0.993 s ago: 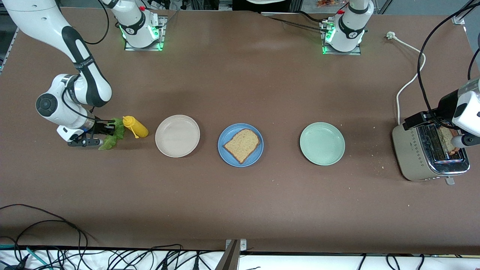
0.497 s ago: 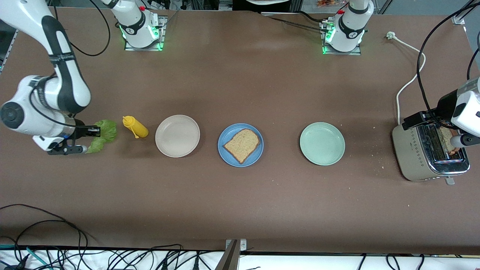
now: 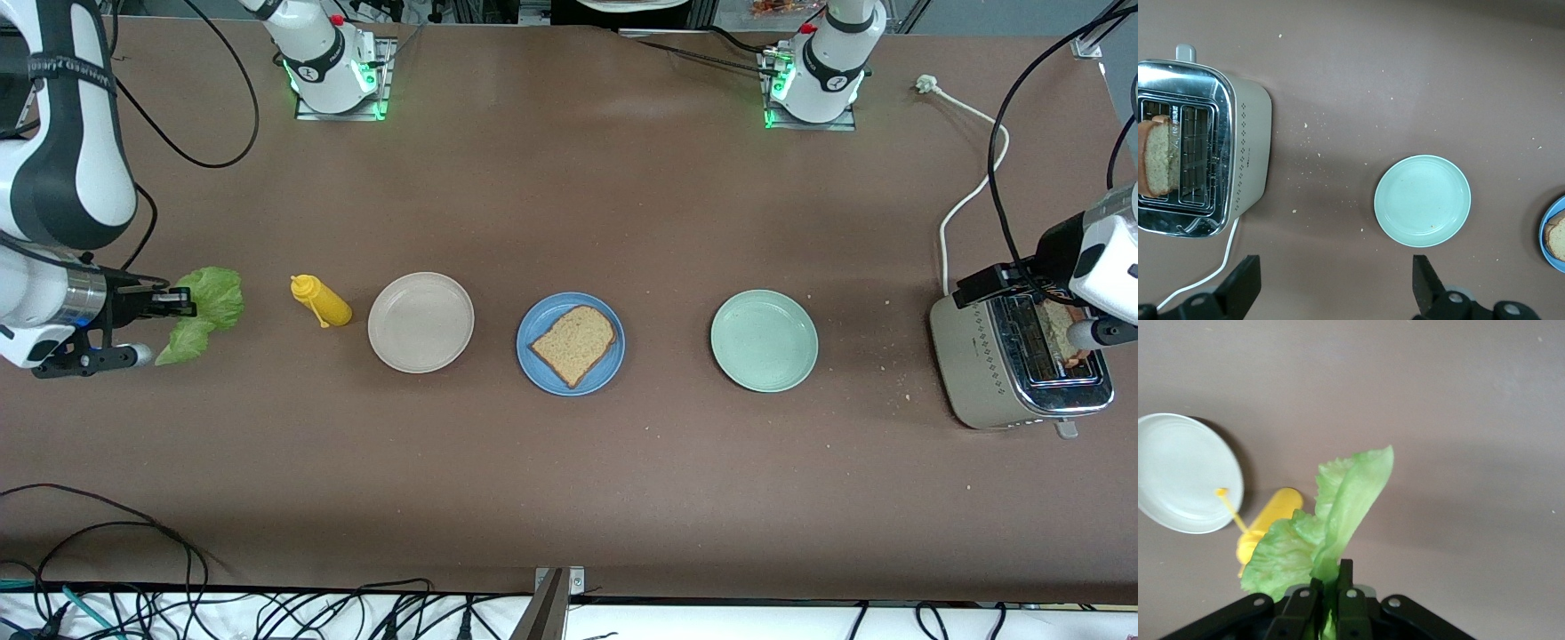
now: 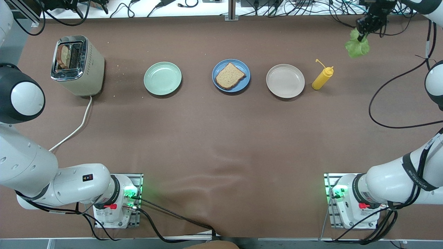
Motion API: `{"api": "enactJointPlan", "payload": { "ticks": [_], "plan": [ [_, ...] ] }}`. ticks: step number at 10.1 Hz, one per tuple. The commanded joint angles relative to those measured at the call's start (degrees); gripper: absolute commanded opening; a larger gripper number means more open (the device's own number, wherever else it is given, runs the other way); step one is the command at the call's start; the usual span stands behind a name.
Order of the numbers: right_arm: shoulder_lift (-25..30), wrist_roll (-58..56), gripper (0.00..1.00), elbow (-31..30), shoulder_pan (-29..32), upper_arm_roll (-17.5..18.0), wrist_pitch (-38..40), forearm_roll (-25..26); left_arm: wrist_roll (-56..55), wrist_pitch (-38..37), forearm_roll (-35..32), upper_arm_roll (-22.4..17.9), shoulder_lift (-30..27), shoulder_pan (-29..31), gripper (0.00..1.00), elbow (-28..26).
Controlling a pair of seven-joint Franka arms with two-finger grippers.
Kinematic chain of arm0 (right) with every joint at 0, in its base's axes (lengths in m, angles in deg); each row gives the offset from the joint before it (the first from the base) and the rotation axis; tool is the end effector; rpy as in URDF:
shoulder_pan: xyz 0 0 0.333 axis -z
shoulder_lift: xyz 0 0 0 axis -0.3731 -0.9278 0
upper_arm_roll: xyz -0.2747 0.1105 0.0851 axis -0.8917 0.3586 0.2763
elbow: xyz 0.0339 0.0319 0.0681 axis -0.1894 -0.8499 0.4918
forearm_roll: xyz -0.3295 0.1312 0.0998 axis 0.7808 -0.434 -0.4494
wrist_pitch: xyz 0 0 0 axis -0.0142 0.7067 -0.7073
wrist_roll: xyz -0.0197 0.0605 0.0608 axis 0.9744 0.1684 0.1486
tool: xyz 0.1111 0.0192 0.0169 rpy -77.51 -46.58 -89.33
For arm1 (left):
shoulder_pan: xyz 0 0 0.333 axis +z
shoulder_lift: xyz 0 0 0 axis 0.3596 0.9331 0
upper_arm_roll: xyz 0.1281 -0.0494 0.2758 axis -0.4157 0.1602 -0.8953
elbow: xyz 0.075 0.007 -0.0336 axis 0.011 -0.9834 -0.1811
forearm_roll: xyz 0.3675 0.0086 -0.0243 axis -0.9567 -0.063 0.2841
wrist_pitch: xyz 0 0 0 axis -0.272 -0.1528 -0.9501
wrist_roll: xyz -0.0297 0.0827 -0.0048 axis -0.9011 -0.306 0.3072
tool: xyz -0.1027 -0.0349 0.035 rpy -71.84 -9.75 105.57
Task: Make sandwich in blue plate with both arms
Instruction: 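Grasp the green lettuce leaf with the right gripper and lift it, then carry the lettuce with the right gripper over the bread on the blue plate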
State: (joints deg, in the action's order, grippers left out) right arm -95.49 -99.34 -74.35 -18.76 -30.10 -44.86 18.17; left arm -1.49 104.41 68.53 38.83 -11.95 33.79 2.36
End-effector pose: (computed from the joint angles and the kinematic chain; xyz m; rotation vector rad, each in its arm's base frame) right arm 0.6184 -0.0261 0.4242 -3.0751 -0.2225 0.3181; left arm 0.5989 0.0019 0.5485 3.1148 0.3581 -0.1111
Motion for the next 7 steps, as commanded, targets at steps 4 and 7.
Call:
{"api": "enactJointPlan", "payload": {
  "ticks": [4, 7],
  "plan": [
    [-2.1, 27.6, 0.0, 3.8, -3.8, 15.0, 0.5, -6.2, 1.0, -1.2, 0.8, -0.3, -0.1, -0.2, 1.0, 1.1],
    [-5.8, 39.9, 0.0, 3.4, -12.4, 15.1, -6.9, -6.2, 1.0, -1.2, 0.8, -0.3, -0.1, -0.2, 1.0, 1.1]
  ]
}}
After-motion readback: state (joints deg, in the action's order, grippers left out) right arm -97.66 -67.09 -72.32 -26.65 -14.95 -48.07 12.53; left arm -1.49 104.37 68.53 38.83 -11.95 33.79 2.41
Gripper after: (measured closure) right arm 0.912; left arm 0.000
